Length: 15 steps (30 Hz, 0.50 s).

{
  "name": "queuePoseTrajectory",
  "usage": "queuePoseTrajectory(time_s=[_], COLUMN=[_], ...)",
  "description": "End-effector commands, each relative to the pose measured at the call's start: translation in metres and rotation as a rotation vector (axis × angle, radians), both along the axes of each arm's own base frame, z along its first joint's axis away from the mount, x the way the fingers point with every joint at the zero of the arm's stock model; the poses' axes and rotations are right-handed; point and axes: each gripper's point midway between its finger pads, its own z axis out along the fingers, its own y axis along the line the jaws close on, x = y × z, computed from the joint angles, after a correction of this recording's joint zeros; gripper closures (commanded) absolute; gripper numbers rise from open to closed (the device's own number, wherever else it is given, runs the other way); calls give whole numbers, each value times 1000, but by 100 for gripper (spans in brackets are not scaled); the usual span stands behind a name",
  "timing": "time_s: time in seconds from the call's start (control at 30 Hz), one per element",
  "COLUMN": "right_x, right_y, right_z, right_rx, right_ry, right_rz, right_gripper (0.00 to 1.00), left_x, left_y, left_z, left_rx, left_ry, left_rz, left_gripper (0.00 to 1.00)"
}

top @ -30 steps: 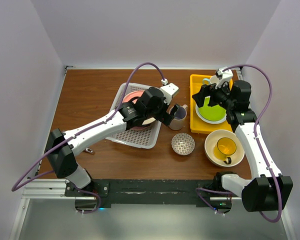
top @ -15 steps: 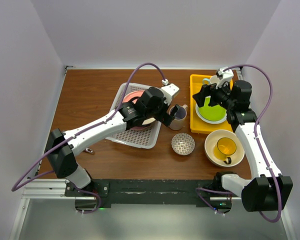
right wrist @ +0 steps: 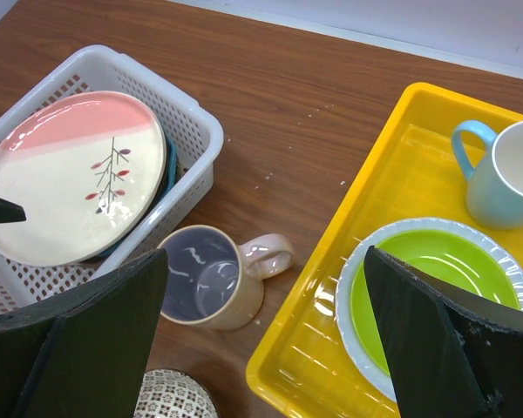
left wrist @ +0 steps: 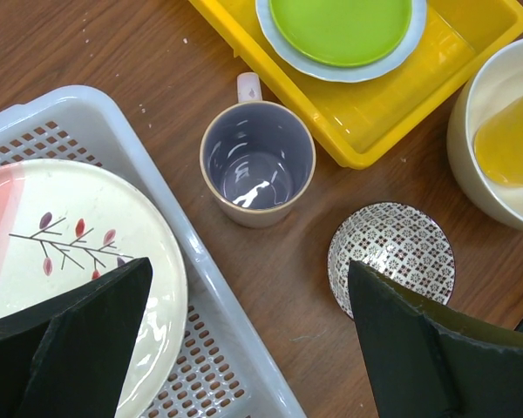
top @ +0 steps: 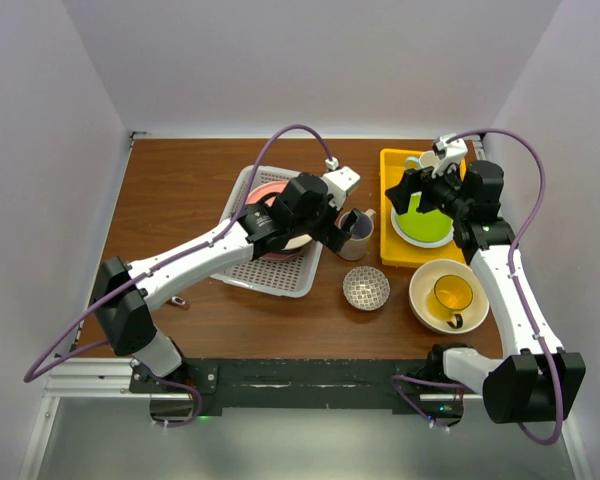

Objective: Place the mixed dishes into the plastic bin
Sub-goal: Pick up the cup at the center of the board.

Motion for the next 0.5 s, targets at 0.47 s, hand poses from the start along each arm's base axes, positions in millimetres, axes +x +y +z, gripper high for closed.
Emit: queuePoseTrajectory(time_s=[0.47], right_x=[2], right_y=[-1], right_z=[7], right_rx=[14], right_ry=[-19], right_rz=[2], right_gripper=[2], left_x=[15], left_y=[-30], left_z=[19], left_rx=[-31], left_ry=[-25], left_rz=[-63], left_gripper=[1])
